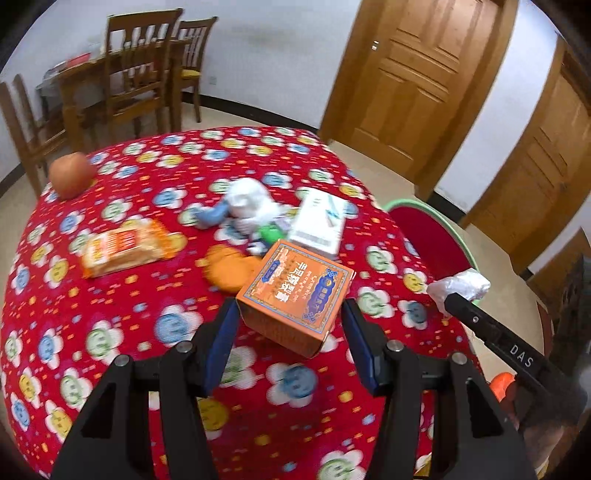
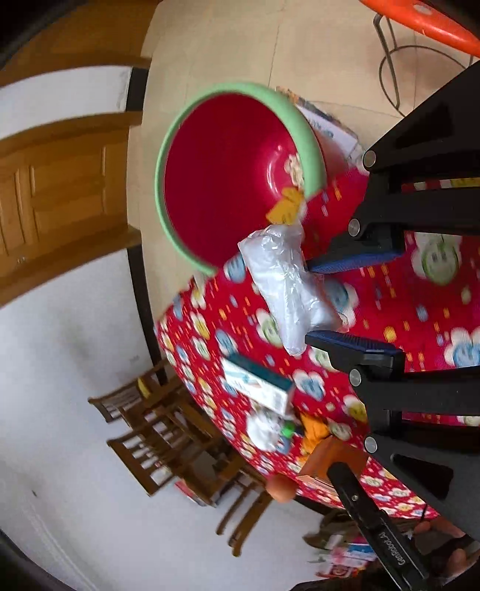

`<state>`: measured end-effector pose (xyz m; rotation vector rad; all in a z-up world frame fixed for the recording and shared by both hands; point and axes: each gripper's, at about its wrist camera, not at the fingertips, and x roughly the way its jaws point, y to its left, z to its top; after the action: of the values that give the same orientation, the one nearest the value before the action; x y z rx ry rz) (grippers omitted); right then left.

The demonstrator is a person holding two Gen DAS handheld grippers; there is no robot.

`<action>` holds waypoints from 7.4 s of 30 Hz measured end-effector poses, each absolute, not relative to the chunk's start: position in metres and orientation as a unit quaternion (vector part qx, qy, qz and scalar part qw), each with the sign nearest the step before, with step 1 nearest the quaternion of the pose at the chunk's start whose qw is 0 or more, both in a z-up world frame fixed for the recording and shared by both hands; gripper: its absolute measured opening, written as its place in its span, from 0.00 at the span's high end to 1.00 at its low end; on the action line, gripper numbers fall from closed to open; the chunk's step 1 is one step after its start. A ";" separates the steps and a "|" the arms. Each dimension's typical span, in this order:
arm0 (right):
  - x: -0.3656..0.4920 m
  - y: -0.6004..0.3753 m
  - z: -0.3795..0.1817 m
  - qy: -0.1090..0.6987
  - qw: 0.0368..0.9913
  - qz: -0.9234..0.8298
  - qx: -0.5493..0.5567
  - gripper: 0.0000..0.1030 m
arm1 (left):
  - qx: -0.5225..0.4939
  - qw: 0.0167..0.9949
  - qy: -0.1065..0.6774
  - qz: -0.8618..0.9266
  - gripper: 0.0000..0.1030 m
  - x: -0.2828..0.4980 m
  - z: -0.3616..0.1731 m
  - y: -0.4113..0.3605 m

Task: Collect trash
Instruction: 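Carry the orange box and clear plastic bag over the red bucket and release both, then move both grippers back over the table toward the orange cloth, then grasp the orange cloth with the left gripper while the right gripper grasps the green toy figure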

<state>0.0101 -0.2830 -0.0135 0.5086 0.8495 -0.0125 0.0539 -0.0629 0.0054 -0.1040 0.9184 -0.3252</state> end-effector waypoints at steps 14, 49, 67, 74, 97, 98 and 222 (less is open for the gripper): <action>0.034 -0.344 -0.038 0.419 0.868 -0.075 0.255 0.69 | -0.021 0.871 0.447 -0.203 0.45 0.085 0.005 -0.129; -0.018 -0.405 -0.024 0.351 0.871 -0.169 0.298 0.34 | 0.054 0.860 0.428 -0.272 0.45 0.107 0.001 -0.238; -0.035 -0.422 -0.038 0.359 0.853 -0.191 0.329 0.33 | 0.085 0.854 0.441 -0.262 0.35 0.124 -0.024 -0.280; -0.037 -0.420 -0.037 0.357 0.854 -0.187 0.328 0.33 | 0.082 0.859 0.438 -0.254 0.32 0.119 -0.018 -0.269; -0.040 -0.377 -0.012 0.356 0.871 -0.139 0.309 0.30 | 0.029 0.885 0.423 -0.194 0.32 0.079 0.016 -0.170; -0.039 -0.375 -0.011 0.357 0.871 -0.137 0.308 0.30 | 0.025 0.886 0.422 -0.191 0.32 0.077 0.018 -0.164; 0.077 -0.133 -0.033 0.466 0.860 0.111 0.177 0.88 | -0.098 0.900 0.424 -0.023 0.64 0.082 -0.023 0.054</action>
<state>0.0765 -0.1332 -0.0330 0.3720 0.9778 0.2325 0.0820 0.0543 -0.0231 -0.2031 0.8771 -0.0467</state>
